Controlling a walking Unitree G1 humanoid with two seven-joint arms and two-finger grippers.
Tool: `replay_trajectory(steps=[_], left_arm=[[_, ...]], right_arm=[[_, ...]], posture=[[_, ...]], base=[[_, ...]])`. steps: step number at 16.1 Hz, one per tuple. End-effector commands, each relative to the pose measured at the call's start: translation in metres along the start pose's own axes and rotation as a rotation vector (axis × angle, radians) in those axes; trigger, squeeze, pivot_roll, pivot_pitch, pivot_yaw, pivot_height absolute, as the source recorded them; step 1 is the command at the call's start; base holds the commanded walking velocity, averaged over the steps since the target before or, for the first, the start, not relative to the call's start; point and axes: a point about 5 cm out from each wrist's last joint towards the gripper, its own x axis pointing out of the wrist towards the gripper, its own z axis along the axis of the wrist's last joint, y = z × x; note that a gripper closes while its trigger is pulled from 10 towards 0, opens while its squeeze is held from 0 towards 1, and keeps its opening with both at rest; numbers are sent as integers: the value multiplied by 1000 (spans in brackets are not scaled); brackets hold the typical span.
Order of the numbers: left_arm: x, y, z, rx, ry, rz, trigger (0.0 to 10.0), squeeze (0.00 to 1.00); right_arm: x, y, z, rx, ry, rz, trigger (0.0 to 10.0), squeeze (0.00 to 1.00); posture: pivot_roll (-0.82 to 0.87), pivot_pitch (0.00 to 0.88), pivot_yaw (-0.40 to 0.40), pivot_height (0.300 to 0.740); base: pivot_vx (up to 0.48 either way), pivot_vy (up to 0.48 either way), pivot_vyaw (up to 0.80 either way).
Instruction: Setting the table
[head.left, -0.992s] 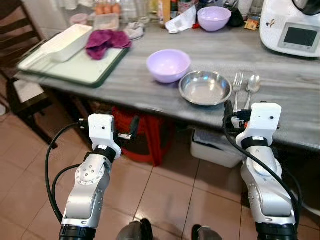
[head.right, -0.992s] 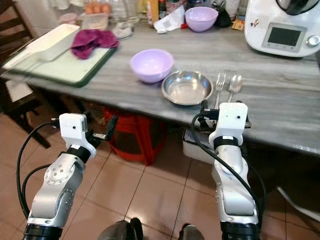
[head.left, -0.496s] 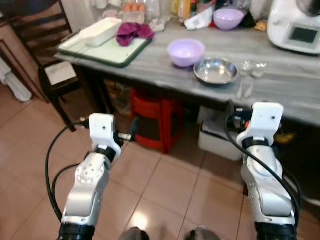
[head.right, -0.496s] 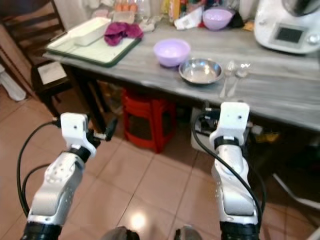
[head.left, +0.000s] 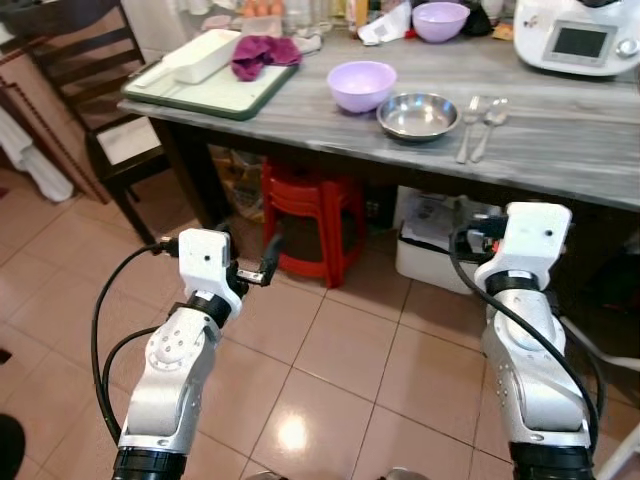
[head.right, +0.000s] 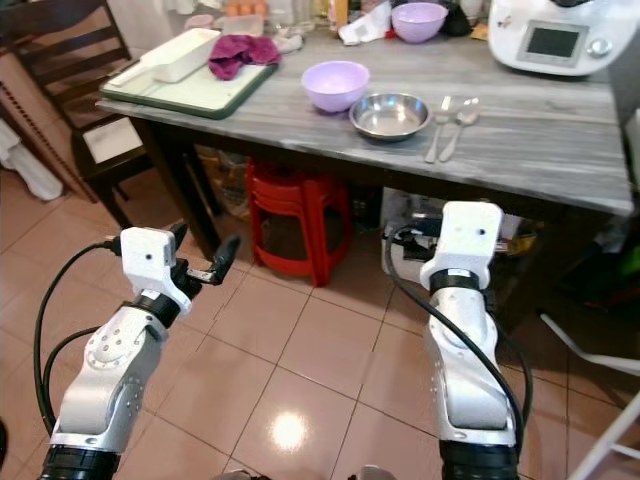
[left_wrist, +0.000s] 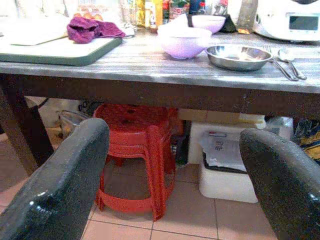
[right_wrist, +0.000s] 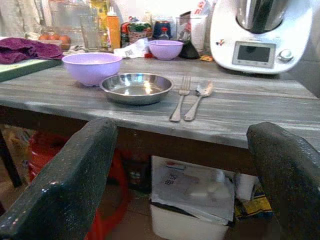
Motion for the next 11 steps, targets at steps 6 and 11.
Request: replay_trajectory(steps=[6, 11], left_arm=[[-2, -2, 2, -9, -16, -29, 10000, 0], [-1, -4, 1, -21, -17, -39, 10000, 0]], right_arm=[[2, 2, 2, 17, -4, 15, 10000, 0], [1, 0, 3, 12, -6, 17, 10000, 0]], posture=[[-147, 125, 85, 740], [-155, 127, 81, 740]], base=[[0, -305, -385], [0, -364, -255]])
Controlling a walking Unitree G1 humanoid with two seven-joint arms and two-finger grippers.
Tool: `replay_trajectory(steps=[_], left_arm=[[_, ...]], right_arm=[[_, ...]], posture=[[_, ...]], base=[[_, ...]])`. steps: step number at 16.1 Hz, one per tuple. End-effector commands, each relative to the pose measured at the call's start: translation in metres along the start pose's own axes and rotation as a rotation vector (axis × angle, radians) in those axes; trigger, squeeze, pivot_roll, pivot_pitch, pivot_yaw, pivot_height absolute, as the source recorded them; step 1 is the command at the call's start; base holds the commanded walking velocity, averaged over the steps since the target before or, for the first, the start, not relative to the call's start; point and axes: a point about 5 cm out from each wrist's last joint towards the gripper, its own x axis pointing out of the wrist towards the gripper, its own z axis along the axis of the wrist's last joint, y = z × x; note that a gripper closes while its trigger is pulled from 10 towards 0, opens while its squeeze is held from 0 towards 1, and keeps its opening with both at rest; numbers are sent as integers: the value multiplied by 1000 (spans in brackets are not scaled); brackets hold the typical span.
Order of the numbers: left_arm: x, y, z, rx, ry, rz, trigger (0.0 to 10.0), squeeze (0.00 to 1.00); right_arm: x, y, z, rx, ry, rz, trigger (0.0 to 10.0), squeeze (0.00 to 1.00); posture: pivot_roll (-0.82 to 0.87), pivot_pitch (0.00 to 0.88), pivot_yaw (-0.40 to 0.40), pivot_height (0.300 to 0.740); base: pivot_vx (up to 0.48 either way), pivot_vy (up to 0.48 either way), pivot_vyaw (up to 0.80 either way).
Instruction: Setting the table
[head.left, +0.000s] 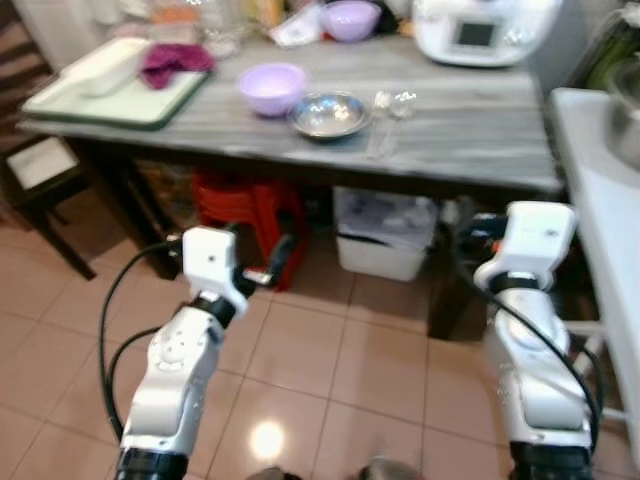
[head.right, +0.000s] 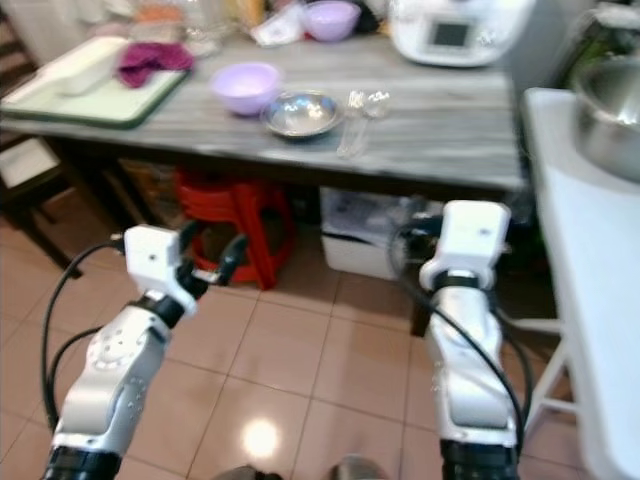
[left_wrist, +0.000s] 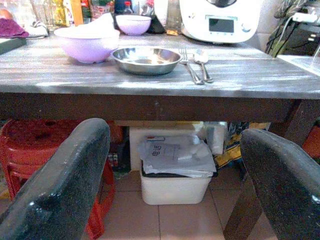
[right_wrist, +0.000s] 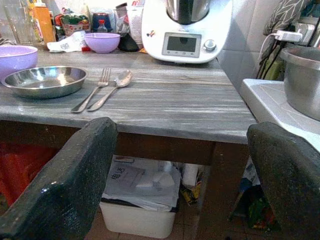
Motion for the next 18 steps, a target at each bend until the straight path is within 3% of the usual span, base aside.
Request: replay_trajectory(steps=[1, 14, 18], left_arm=[[-1, 0, 0, -1, -2, 4, 10000, 0], [1, -2, -1, -10, -3, -15, 10000, 0], [1, -2, -1, -5, 2, -21, 10000, 0]], right_arm=[[0, -1, 3, 3, -8, 1, 10000, 0], [-3, -3, 4, 6, -10, 5, 10000, 0], [-4, -3, 5, 2, -14, 3, 10000, 0]], posture=[[-155, 127, 81, 740], [-175, 138, 85, 740], [-178, 140, 86, 740]], base=[[0, -375, 0], [0, -371, 0], [0, 0, 0]])
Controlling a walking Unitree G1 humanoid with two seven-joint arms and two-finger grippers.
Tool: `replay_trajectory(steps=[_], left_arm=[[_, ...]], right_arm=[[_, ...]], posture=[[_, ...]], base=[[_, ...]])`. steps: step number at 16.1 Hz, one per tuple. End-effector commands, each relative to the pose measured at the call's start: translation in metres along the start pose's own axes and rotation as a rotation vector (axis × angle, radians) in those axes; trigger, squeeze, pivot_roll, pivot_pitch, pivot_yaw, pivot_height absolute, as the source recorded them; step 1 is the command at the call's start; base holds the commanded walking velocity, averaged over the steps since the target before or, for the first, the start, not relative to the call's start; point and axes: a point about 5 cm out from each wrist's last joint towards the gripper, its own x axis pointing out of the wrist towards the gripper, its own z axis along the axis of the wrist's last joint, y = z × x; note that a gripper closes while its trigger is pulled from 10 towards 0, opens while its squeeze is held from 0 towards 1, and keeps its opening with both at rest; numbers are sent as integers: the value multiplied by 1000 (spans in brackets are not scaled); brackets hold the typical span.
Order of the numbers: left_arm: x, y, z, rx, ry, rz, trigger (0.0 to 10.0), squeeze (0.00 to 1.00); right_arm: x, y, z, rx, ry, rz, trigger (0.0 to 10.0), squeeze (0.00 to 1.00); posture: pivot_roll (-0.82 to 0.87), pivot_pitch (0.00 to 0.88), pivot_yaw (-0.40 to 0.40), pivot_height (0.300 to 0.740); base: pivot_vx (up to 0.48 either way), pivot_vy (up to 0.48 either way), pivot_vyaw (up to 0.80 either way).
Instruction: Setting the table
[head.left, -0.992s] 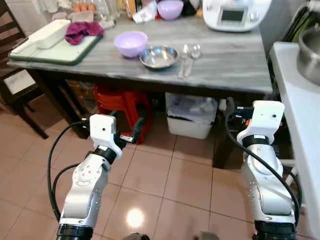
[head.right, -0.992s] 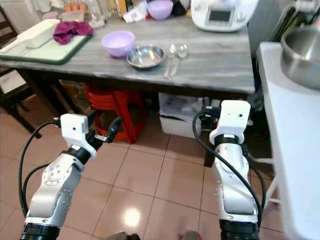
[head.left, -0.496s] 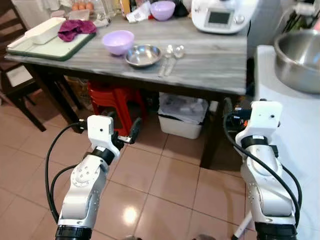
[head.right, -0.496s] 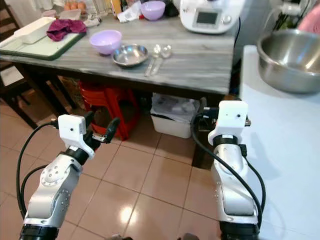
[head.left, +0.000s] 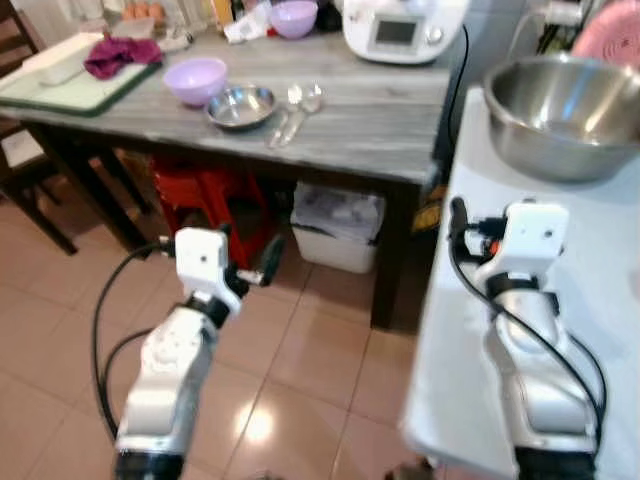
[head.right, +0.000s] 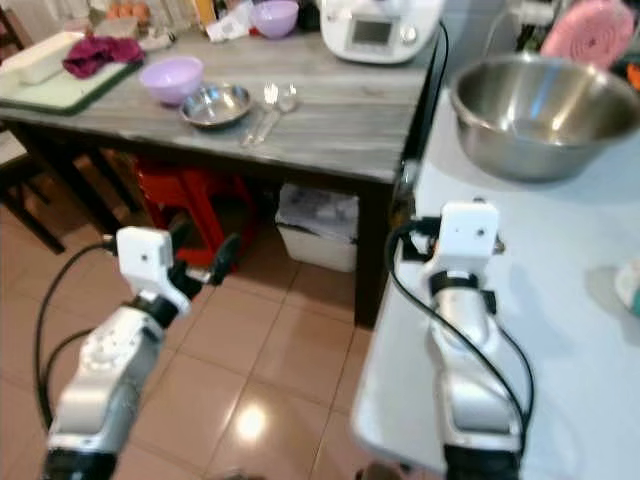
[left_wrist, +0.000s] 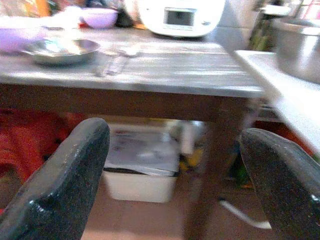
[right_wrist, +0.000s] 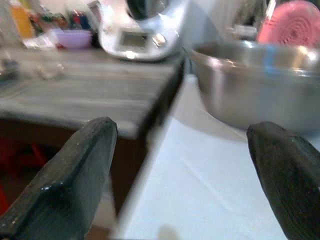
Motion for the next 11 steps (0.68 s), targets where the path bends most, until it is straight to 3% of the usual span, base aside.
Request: replay_trajectory(steps=[1, 9, 11], left_arm=[[-1, 2, 1, 15, 1, -9, 10000, 0], [-3, 7, -4, -7, 48, 38, 10000, 0], [-4, 6, -5, -5, 57, 41, 10000, 0]], right_arm=[[0, 2, 7, 16, -23, -2, 10000, 0], [-2, 2, 3, 23, -2, -6, 10000, 0], [-2, 2, 2, 24, -2, -7, 10000, 0]], posture=[[-177, 141, 87, 740], [-174, 145, 86, 740], [-172, 142, 86, 740]], base=[[0, 0, 0], [0, 0, 0], [-268, 0, 0]])
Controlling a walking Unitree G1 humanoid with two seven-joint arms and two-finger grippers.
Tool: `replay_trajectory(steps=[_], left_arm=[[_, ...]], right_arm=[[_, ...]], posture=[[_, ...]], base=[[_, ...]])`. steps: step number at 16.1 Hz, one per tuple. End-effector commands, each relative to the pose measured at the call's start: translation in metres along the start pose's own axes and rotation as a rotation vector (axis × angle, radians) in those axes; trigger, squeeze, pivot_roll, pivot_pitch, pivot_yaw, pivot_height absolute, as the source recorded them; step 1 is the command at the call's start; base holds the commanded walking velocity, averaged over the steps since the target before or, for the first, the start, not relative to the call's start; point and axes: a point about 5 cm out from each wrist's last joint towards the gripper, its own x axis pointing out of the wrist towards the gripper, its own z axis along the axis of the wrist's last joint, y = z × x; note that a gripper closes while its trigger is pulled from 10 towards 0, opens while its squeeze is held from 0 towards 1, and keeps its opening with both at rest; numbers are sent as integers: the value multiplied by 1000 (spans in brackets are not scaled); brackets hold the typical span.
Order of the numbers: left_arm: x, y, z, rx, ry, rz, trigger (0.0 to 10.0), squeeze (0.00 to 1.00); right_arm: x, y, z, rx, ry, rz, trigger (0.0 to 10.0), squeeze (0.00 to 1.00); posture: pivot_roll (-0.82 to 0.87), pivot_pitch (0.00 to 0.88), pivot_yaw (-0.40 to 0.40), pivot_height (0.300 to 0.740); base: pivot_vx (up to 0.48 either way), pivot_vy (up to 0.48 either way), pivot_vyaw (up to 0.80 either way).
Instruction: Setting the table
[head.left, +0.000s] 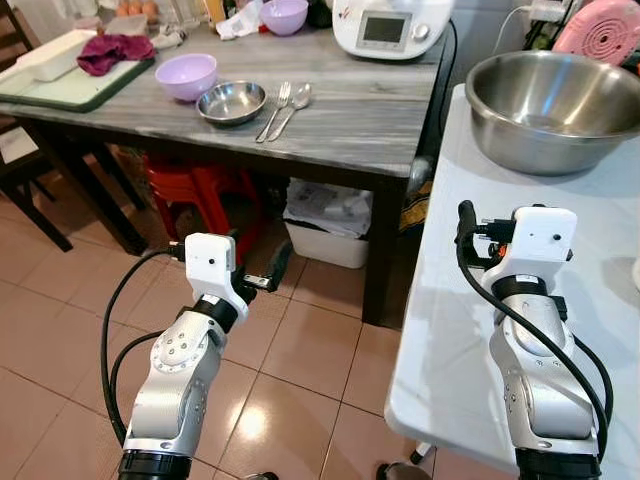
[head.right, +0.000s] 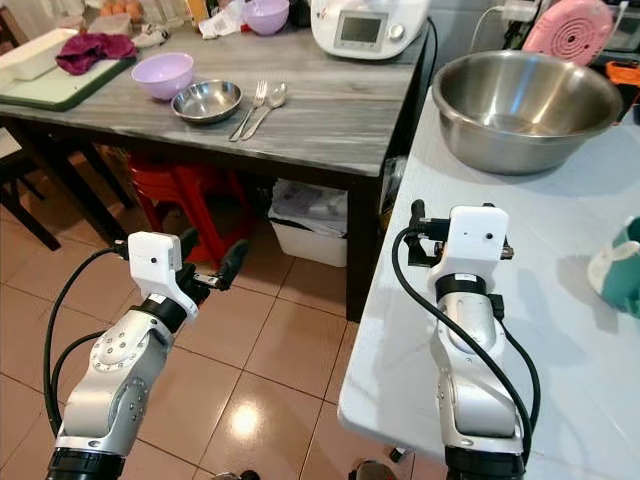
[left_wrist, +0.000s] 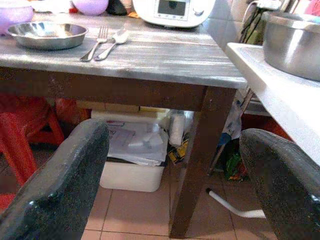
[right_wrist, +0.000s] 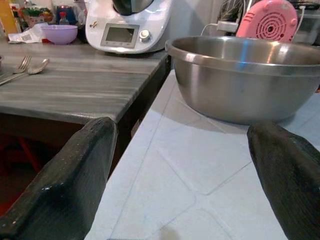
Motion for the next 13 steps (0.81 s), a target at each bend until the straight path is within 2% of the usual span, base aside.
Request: replay_trajectory(steps=[1, 11, 13], left_arm=[[-2, 3, -1, 11, 18, 11, 10000, 0], [-2, 4, -1, 25, 29, 8, 10000, 0], [-2, 3, -1, 28, 26, 3, 10000, 0]], right_arm=[[-2, 1, 1, 10, -4, -2, 10000, 0], [0, 0, 2, 8, -2, -15, 10000, 0], [0, -1, 2, 5, -1, -21, 10000, 0]], posture=[[-172, 142, 86, 740], [-172, 143, 92, 740], [-172, 144, 92, 740]], base=[[-289, 0, 0], [-335, 0, 0], [0, 0, 0]])
